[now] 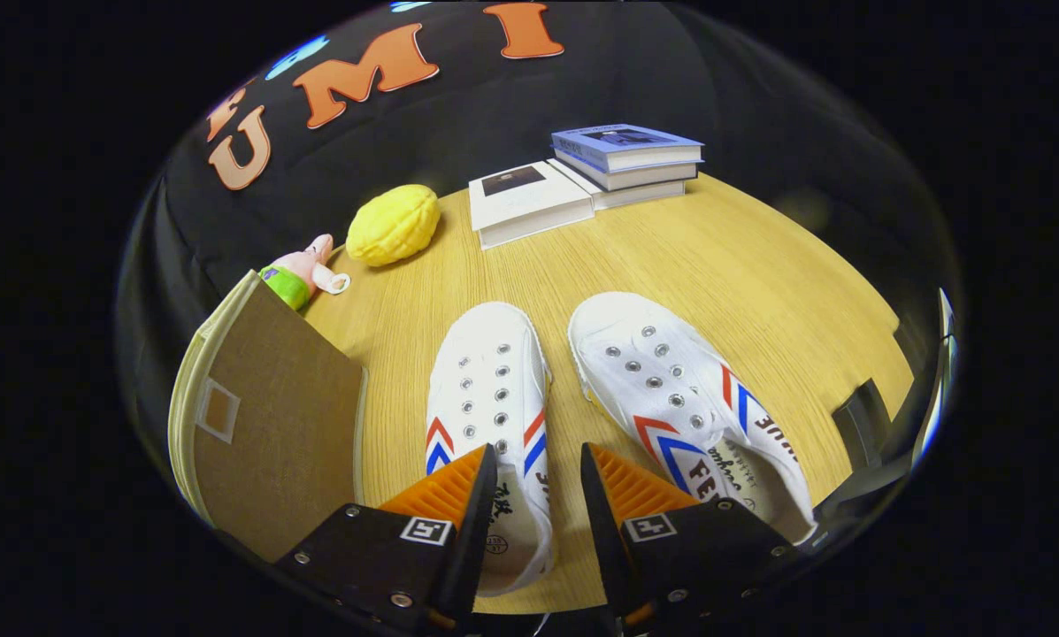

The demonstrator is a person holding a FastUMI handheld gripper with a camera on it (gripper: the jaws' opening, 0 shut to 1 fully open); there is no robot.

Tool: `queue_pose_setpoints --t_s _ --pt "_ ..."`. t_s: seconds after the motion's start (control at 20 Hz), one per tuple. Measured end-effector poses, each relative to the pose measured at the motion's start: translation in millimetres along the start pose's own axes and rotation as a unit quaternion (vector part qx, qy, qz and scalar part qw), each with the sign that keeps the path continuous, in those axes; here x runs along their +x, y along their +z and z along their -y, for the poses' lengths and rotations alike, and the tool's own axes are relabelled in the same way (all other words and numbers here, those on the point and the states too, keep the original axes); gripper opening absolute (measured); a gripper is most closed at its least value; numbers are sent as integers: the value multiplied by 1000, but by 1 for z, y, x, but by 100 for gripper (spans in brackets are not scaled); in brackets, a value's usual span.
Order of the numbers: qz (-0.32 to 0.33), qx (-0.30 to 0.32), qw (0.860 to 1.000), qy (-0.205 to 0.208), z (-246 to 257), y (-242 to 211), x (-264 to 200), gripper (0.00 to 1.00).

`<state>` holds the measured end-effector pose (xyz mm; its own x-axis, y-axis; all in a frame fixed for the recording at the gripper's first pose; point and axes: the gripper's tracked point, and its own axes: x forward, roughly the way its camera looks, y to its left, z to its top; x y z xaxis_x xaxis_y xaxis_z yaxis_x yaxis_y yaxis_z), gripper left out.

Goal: Open the storage box then place both shoes into the box .Put the left shoe in first, then the right shoe, with the right side of both shoes facing outward in a uniform manner.

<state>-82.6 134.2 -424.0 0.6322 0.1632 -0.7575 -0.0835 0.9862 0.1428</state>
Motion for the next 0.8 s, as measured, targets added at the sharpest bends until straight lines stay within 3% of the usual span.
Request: queue_pose_setpoints --t_s 0.3,0.45,0.65,0.75,0.8 --pt "-14 -24 1000 -5 -1 -11 11 48" --pt "-28 -1 1000 13 -5 -11 12 43" --pt "-15 33 999 23 -6 -9 11 11" --pt "-7 44 999 26 -8 -8 10 1" --pt "-6 46 999 27 -10 -8 7 1"
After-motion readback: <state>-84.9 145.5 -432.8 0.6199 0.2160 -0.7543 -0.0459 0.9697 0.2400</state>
